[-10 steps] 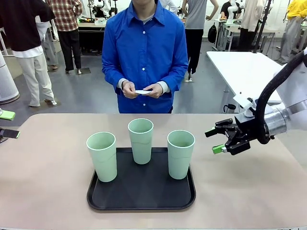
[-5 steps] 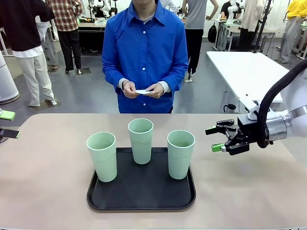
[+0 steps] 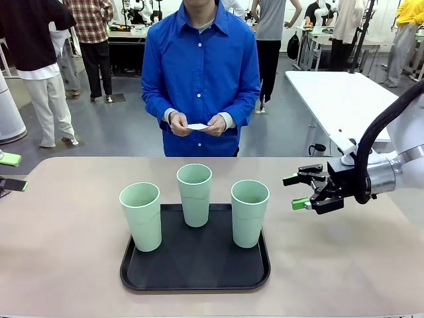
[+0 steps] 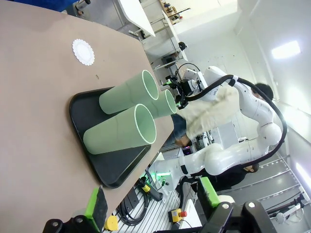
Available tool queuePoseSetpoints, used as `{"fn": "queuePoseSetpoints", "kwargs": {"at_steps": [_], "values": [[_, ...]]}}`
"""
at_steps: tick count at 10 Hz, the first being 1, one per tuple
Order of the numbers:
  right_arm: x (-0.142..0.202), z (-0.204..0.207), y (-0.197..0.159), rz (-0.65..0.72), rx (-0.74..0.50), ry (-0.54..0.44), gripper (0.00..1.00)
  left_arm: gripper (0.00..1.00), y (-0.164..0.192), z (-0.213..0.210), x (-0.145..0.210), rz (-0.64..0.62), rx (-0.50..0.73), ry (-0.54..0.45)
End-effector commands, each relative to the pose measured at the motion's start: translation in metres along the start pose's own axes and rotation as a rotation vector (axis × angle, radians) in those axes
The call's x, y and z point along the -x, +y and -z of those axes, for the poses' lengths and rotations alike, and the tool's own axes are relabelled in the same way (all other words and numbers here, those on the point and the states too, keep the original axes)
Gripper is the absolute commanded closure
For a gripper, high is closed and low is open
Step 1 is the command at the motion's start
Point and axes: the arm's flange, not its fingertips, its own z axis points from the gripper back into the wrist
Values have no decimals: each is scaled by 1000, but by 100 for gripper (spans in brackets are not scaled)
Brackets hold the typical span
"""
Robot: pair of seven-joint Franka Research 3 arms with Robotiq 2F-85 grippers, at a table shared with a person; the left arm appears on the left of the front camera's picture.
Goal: Place coasters on the table and set cups on them.
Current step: Pick up one Reusable plastic cup and place it on a coaster set by the human.
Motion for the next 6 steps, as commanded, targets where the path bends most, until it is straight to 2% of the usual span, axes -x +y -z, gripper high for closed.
{"fn": "queuePoseSetpoints", "kwargs": {"at_steps": [1, 6], "values": [[14, 9, -7, -1, -5, -1, 0, 0, 0, -1, 0, 6, 11, -7], [25, 36, -14, -39, -78, -51, 0, 0, 0, -1, 0, 6, 11, -7]]}}
